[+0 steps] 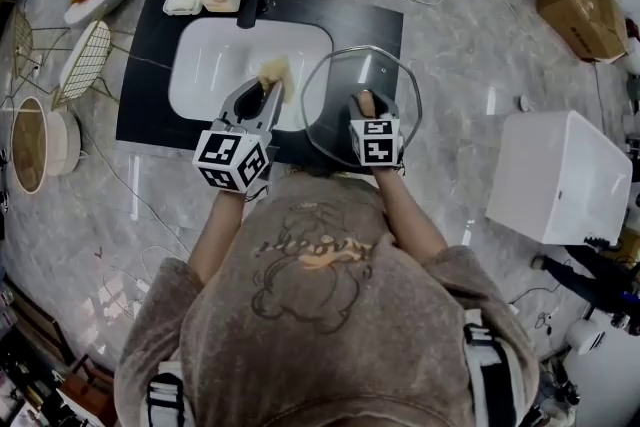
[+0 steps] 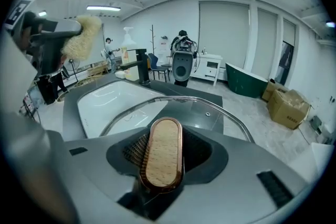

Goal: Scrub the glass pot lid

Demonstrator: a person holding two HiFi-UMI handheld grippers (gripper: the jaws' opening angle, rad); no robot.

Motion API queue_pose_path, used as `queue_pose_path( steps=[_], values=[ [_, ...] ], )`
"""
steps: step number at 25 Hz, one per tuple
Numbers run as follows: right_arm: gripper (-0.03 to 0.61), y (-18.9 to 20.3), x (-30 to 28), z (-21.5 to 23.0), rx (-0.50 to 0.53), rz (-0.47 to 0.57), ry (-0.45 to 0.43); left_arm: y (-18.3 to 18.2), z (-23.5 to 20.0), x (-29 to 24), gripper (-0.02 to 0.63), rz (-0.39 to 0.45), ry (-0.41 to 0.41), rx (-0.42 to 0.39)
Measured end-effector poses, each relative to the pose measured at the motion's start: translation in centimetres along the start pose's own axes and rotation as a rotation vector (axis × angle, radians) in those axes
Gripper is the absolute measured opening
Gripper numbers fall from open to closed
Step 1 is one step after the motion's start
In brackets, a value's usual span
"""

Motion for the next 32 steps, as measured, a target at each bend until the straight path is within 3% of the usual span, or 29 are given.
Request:
queue_pose_path(
  steps=[5, 9, 18, 23, 32],
  values=[
    [0.172, -3.1, 1.8, 1.2, 0.006, 0.095, -0.033, -0.3, 0.6, -0.5, 0.074, 0.014, 0.012, -0.008],
    [0.172, -5.3, 3.4, 3.0, -0.065, 0.166, -0.075, -0.7, 1.0, -0.8, 0.074, 0.030, 0.010, -0.019],
    [0.172, -7.7, 6.3, 7.4, -0.368, 0.273, -0.248, -2.2, 1.3, -1.1, 0.074, 0.083, -0.003, -0.045],
    [0.172, -7.3, 7.1, 9.0, -0.630, 0.311, -0.405, -3.1, 2.0, -1.6, 0.074, 0.104, 0.013, -0.047],
    [0.172, -5.8, 7.3, 10.3, -1.001, 0.330, -0.614, -4.6, 4.5, -3.4, 0.074, 0.088, 0.122, -0.115]
  ],
)
Point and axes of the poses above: the fingertips, and each gripper's own axes: x backward along the fingers, z to its right, y out of its underside, the point moved 6 cm from there along x, backward along the fingers, and after that the axes turned 15 degrees about y, right-handed, at the moved point
